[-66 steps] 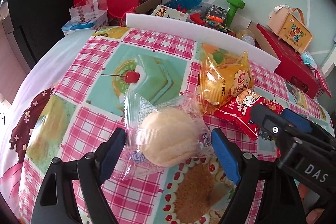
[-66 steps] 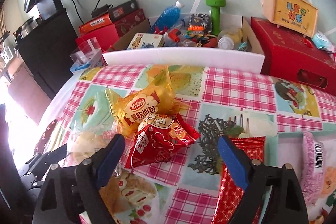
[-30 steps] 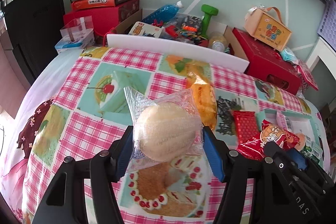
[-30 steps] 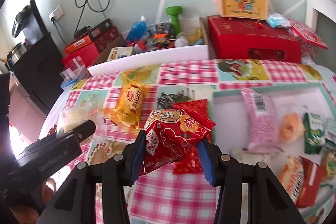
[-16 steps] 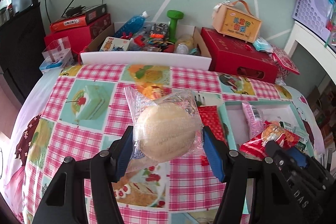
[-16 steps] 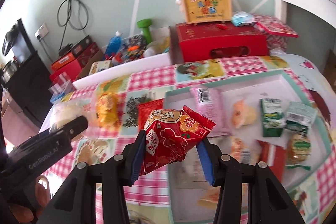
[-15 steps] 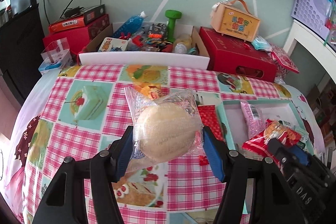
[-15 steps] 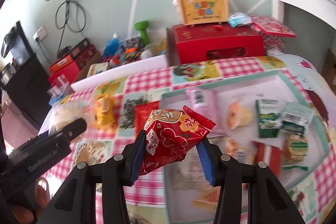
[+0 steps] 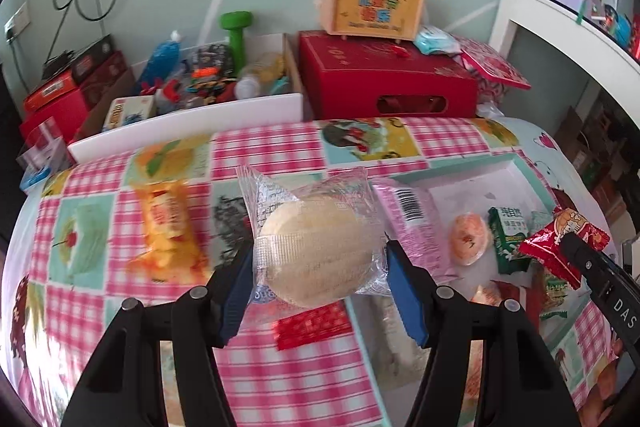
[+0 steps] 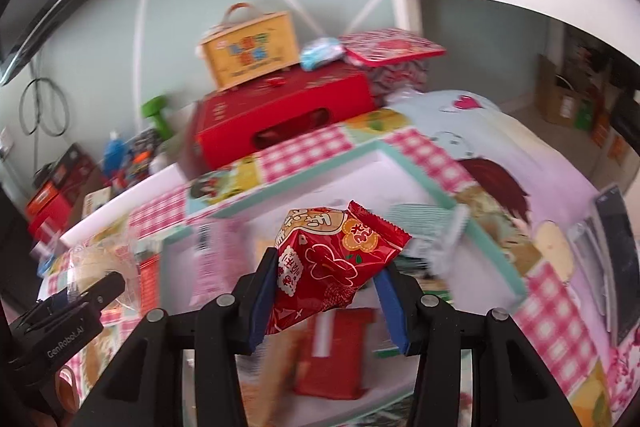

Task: Organize snacks
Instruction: 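Carry the bun with the left gripper while the right carries the red cartoon bag over the tray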

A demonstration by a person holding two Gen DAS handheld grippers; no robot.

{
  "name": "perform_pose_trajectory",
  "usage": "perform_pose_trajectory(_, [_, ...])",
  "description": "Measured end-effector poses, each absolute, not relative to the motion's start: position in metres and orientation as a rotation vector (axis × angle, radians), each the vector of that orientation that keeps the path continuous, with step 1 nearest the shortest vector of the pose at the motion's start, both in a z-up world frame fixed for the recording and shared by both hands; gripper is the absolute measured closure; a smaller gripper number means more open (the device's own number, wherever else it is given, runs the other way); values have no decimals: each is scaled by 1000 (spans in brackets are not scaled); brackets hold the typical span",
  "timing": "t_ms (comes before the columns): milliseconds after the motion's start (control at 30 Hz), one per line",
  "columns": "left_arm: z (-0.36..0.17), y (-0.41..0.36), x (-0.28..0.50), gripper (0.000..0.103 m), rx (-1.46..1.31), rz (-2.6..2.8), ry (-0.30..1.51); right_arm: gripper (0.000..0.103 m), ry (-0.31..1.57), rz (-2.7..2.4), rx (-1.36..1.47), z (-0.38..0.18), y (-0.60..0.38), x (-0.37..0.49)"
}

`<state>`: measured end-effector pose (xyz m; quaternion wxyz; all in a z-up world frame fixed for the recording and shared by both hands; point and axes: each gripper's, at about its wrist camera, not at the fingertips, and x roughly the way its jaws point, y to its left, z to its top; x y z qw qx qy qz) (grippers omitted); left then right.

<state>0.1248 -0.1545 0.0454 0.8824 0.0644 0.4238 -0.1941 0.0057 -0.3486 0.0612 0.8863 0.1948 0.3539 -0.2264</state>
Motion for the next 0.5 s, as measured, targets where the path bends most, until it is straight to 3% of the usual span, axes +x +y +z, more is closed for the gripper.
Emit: perform_pose_trajectory(500, [11,-206,140,38,180,-454,947,53,768,-511,460,40,-382,0])
